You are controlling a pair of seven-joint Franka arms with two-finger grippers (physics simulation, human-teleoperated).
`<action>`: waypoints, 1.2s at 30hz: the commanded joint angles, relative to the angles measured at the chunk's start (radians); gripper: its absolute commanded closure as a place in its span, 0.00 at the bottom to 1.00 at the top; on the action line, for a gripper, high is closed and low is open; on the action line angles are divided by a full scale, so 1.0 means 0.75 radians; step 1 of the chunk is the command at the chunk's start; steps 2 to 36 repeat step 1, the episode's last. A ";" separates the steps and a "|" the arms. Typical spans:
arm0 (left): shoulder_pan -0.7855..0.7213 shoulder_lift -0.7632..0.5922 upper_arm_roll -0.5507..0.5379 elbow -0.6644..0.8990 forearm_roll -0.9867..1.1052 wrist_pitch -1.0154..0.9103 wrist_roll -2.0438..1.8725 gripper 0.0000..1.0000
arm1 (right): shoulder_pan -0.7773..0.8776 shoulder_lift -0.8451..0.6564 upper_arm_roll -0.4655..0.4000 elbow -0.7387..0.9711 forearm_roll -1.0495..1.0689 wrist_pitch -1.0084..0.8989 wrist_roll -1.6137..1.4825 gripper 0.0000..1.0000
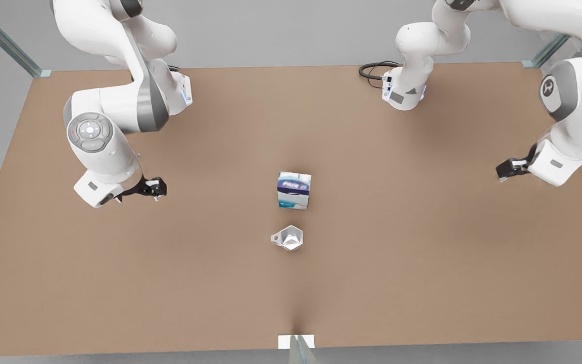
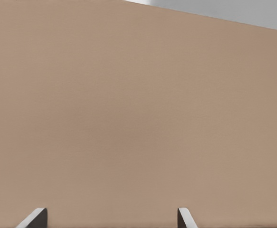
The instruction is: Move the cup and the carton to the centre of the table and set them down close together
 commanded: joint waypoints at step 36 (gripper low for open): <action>-0.016 0.004 -0.004 0.005 -0.030 -0.010 -0.003 0.00 | -0.001 -0.001 0.000 0.000 0.000 -0.001 0.000 0.00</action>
